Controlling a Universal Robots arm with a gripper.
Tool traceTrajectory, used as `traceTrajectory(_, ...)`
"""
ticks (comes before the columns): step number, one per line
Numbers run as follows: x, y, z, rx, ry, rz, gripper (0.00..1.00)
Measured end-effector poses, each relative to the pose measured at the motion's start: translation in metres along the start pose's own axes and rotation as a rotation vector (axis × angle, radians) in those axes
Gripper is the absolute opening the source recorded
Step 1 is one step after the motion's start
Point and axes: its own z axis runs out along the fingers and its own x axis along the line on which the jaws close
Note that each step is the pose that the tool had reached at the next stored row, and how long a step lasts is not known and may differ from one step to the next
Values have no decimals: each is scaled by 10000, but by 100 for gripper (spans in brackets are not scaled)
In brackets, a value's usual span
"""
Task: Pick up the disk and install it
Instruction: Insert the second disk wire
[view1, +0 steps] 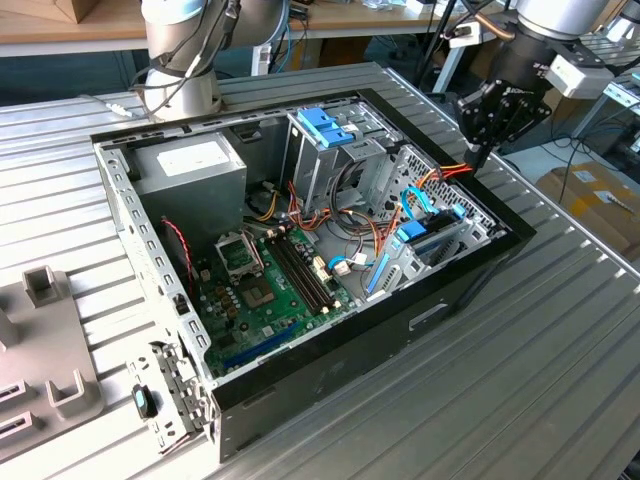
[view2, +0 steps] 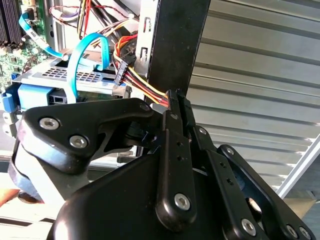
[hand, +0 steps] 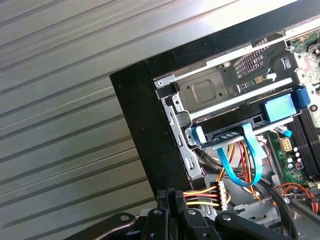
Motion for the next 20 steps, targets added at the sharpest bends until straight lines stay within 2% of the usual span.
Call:
traceTrajectory(2, -3, 1, -1, -8, 0, 105, 16)
traceTrajectory(5, -6, 3, 2, -29, -3, 500, 16)
traceTrajectory(7, -6, 2, 6, -62, -6, 1054, 16)
traceTrajectory(13, -6, 3, 11, -113, -12, 1923, 16)
traceTrajectory(18, -7, 2, 17, -200, -22, 3418, 16)
traceTrajectory(20, -7, 2, 18, -219, -24, 3740, 16)
